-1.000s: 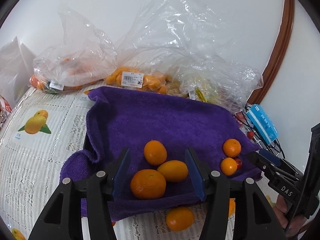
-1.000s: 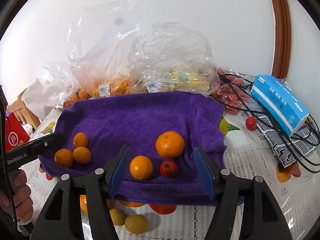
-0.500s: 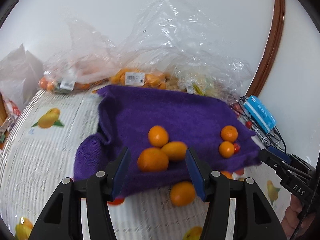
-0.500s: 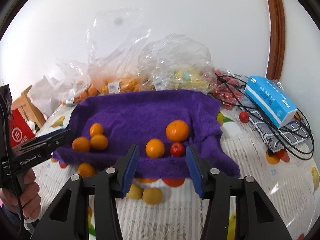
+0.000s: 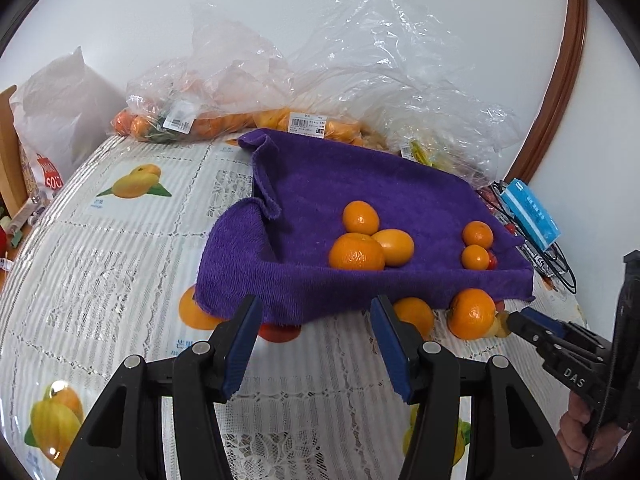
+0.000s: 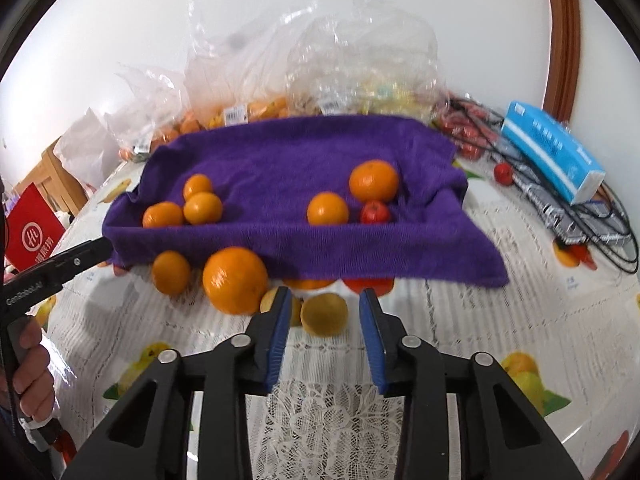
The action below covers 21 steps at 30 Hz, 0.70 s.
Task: Organize fruits
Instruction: 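Withdraw both tools back toward the loose fruit before the towel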
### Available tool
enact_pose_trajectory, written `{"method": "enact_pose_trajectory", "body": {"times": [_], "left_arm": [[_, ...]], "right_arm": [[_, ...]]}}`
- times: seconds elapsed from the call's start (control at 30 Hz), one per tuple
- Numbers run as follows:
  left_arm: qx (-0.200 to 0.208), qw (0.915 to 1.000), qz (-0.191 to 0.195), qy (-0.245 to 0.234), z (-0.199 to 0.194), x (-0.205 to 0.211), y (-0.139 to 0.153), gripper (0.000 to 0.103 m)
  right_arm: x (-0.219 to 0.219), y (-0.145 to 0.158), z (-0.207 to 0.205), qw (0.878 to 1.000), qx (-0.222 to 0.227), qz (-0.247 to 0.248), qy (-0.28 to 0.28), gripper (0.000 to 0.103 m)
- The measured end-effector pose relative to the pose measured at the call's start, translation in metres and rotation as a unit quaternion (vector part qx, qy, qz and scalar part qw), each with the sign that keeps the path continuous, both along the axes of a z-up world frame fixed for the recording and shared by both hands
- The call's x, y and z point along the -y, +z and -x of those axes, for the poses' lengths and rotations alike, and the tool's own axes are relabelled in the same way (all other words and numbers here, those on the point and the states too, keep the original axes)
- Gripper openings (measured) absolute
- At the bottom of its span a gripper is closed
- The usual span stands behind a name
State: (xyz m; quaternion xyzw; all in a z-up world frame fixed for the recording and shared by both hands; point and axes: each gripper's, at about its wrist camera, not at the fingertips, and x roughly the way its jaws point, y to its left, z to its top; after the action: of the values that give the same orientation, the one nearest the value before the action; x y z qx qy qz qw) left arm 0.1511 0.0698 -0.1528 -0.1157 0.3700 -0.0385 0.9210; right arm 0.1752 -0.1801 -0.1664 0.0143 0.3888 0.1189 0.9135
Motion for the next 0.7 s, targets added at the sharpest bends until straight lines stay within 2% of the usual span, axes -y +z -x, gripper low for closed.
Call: {"method": "enact_pose_trajectory", "body": {"times": [0.27,0.5,0.7], "left_arm": [[-0.013,0.9999,0.001,-0.008,-0.004,0.003,-0.008,0.055],[-0.017,0.9998,-0.002,-0.013,-0.005,0.007,-0.009,0.055],[-0.020,0.9995,0.014,-0.022,-0.006,0.007,-0.011,0.055]], "right_arm": [[0.003,-0.012,-0.011,1.000,-0.015,-0.005,-0.006,0.028],[0.004,-0.014,-0.018,1.000,-0.014,-0.004,-0.010,0.028],[0.002,-0.017,-0.023,1.000,-0.015,0.002,-0.002,0.028]]}}
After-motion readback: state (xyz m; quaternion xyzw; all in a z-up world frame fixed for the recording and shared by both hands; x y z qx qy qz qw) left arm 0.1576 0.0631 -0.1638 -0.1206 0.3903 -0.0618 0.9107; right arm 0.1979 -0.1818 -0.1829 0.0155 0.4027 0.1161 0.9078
